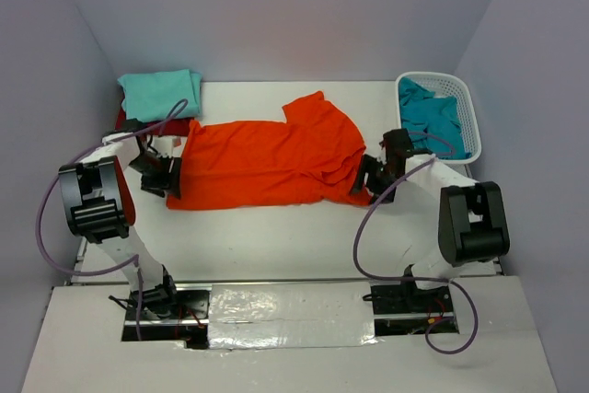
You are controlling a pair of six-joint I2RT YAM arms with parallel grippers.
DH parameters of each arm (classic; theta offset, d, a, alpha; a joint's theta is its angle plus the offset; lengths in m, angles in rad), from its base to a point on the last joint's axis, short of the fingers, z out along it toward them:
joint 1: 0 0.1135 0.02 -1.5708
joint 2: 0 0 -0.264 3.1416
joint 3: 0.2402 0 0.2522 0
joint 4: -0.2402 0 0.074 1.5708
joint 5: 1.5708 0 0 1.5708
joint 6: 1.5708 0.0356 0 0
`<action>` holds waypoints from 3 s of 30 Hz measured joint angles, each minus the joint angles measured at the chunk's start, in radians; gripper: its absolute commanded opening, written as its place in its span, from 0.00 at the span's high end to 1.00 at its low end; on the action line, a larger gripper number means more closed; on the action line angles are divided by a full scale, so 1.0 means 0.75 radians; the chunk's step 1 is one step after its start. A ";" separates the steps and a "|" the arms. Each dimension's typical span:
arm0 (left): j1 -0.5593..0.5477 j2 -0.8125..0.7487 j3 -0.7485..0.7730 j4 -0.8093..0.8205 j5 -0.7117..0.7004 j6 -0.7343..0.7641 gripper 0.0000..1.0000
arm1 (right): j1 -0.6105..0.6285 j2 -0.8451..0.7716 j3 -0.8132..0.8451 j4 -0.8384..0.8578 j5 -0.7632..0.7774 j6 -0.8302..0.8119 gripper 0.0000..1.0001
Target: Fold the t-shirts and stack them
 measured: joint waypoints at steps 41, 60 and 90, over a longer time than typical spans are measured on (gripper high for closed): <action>0.127 -0.384 -0.295 -0.255 -0.381 0.380 0.02 | 0.263 -0.928 -0.710 -0.339 0.005 0.475 0.35; -1.515 -0.181 0.116 0.159 0.251 0.315 0.37 | 0.235 -0.262 -0.179 -0.063 -0.061 0.067 0.52; -1.514 0.047 0.069 0.494 -0.036 0.043 1.00 | 0.186 -0.017 -0.065 0.009 -0.118 0.023 1.00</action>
